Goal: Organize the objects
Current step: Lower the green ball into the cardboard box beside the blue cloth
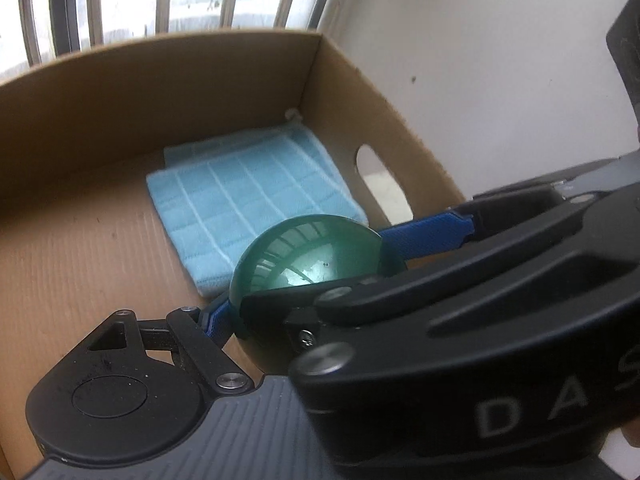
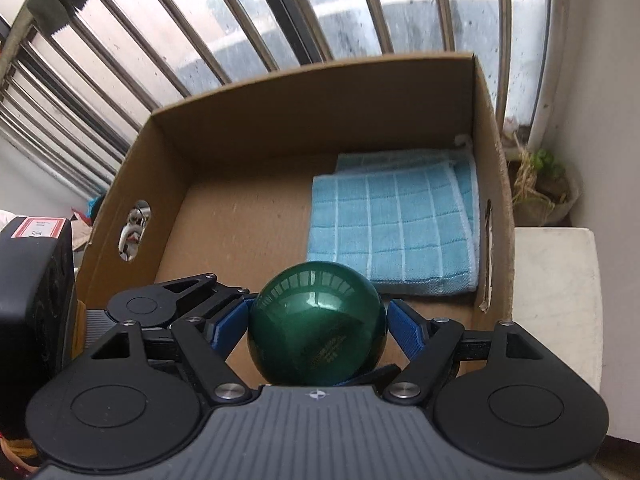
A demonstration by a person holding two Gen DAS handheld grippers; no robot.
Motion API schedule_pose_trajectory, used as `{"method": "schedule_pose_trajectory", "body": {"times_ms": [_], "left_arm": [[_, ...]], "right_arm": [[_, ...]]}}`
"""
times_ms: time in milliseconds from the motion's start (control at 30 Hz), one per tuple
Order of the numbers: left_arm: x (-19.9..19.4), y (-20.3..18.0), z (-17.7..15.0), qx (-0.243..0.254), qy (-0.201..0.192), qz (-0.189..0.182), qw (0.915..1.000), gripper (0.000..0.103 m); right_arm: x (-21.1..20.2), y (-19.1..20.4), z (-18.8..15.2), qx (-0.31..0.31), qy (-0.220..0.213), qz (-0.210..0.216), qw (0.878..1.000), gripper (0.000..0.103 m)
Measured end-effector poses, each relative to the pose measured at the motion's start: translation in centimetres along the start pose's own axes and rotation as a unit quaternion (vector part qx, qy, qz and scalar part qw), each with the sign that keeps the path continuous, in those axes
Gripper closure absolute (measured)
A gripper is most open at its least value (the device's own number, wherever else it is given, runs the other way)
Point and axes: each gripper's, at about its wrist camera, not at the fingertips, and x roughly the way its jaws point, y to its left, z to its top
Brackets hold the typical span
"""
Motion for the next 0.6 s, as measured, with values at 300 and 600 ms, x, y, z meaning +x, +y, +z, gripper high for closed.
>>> {"method": "schedule_pose_trajectory", "body": {"times_ms": [300,600], "left_arm": [[-0.5,-2.2,-1.1,-0.042,0.063,-0.016,0.9970,0.020],[-1.6,-1.8,-2.0,-0.046,0.059,-0.035,0.9966,0.020]], "right_arm": [[1.3,-0.3,0.4,0.005,0.033,0.004,0.999,0.025],[1.0,-0.3,0.3,-0.005,0.027,0.006,1.000,0.025]]}}
